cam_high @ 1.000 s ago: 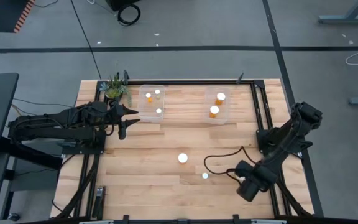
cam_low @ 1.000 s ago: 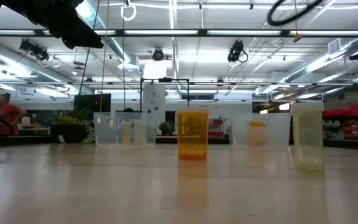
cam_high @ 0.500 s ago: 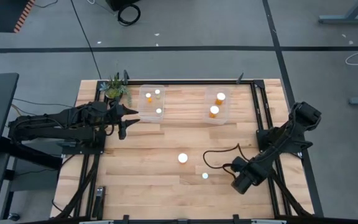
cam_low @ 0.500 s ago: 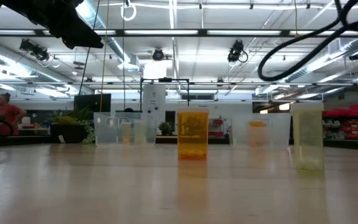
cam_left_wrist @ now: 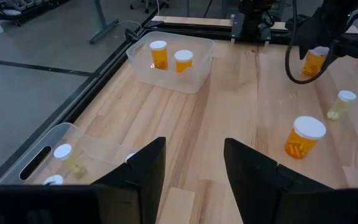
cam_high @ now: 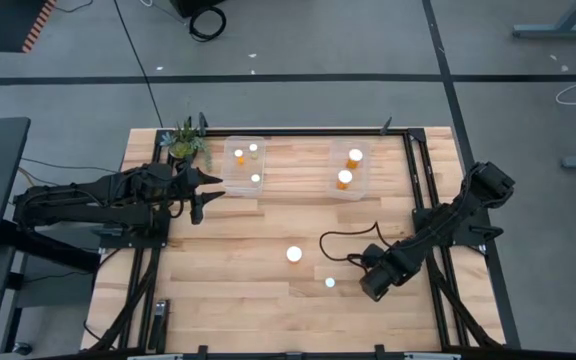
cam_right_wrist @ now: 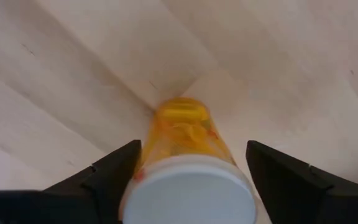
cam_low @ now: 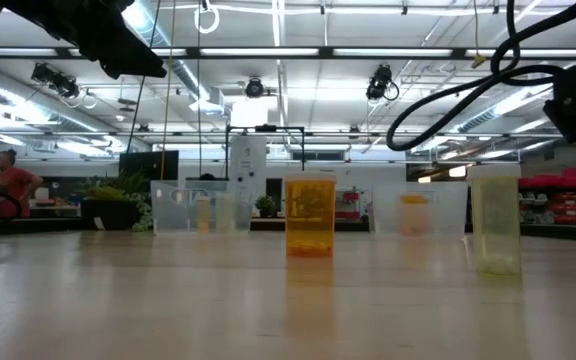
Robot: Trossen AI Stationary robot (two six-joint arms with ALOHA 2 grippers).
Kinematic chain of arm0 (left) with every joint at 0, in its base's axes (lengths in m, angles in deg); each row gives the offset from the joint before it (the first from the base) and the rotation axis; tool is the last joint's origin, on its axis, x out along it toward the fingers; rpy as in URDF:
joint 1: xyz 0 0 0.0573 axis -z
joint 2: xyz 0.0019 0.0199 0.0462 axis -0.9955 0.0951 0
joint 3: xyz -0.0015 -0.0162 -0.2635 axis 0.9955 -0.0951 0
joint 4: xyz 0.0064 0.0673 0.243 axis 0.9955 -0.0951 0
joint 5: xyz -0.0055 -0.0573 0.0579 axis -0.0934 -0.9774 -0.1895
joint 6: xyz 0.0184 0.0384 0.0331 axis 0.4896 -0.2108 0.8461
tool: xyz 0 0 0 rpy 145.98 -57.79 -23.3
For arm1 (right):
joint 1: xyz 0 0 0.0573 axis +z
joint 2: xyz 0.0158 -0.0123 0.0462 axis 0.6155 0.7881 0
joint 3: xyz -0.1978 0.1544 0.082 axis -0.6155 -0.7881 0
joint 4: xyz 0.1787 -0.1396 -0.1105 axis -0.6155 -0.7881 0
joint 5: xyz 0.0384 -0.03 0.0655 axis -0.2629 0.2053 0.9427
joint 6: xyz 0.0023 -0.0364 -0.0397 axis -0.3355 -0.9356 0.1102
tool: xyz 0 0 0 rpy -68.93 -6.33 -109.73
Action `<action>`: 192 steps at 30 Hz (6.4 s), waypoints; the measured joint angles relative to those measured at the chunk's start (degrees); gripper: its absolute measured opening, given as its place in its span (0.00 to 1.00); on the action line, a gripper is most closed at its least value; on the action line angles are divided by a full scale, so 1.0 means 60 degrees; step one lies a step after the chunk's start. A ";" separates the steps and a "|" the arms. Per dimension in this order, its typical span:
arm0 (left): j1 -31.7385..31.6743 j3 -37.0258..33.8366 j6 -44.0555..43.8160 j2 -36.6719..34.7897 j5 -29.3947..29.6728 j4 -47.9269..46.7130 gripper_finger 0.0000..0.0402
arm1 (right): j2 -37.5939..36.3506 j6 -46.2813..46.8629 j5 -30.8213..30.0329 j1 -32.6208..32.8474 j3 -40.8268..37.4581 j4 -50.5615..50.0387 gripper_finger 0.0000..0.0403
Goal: Pick and place medicine bottles into bin by pill shape (circle, oval)
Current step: Put the large orange pill bottle into the right transparent bin
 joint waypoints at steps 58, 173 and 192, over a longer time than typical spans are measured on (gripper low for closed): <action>0.0000 0.0000 0.0257 0.0000 0.0002 0.0012 0.43 | 0.3002 -1.2976 -0.2500 -1.0905 0.7863 -0.4325 0.54; -0.0001 0.0000 0.0200 -0.0004 0.0000 -0.0135 0.43 | 0.6929 -1.2172 -0.1461 -0.4153 1.0222 -0.2719 0.62; 0.0002 0.0000 0.0182 -0.0004 0.0000 -0.0157 0.43 | 0.6052 -1.2601 -0.2385 -0.4828 1.0087 -0.3980 0.51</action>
